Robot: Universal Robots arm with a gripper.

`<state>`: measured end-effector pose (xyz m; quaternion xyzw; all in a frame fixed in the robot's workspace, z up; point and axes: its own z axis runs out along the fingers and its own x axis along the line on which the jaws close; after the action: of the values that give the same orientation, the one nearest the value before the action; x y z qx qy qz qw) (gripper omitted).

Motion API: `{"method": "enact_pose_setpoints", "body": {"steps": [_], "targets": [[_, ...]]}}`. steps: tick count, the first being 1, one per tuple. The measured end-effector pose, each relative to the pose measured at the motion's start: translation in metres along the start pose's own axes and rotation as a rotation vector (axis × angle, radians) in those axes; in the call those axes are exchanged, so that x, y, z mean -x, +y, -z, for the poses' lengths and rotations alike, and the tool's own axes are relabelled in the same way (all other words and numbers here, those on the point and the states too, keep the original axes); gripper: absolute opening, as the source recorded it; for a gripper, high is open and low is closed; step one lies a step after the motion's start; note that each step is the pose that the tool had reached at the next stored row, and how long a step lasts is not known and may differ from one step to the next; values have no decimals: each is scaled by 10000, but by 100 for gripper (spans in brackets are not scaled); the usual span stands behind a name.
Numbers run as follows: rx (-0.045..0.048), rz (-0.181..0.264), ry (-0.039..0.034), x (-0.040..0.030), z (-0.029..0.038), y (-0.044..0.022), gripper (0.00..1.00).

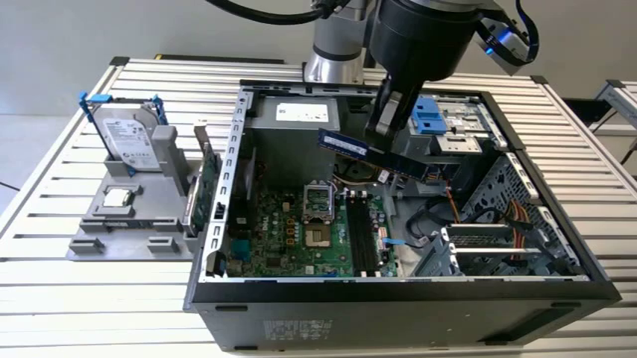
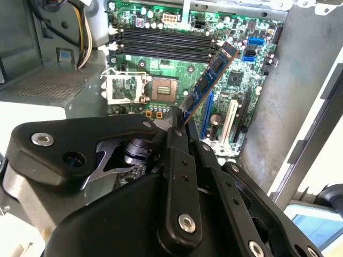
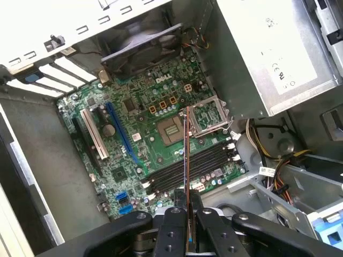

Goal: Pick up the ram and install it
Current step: 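Insert the ram into the slot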

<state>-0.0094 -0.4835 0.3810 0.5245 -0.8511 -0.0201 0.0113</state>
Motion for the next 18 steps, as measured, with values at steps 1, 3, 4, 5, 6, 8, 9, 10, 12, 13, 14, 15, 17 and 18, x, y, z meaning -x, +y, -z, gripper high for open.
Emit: {"method": "enact_pose_setpoints", "body": {"steps": [1, 3, 4, 5, 6, 8, 9, 10, 12, 13, 14, 15, 17, 18], "targets": [[0, -81, -3, 0, 0, 0, 0], [-1, -251, -12, 0, 0, -1, 0], [-1, -338, -15, 0, 0, -1, 0], [-1, -431, -19, 0, 0, -1, 0], [-1, -529, -24, 0, 0, -1, 0], [-1, -723, -33, 0, 0, 0, 0], [-2, -834, -38, 0, 0, -1, 0], [-2, -938, -42, 0, 0, -1, 0], [-2, -1227, -56, 0, -1, 0, 0], [-2, -1316, -60, 0, -1, 0, 0], [-2, -1408, -65, 0, -1, -1, 0], [-3, -1506, -69, 0, -1, -1, 0], [-3, -1706, -78, 0, -1, 0, 0], [-3, -1799, -83, 0, -1, -1, 0]]}}
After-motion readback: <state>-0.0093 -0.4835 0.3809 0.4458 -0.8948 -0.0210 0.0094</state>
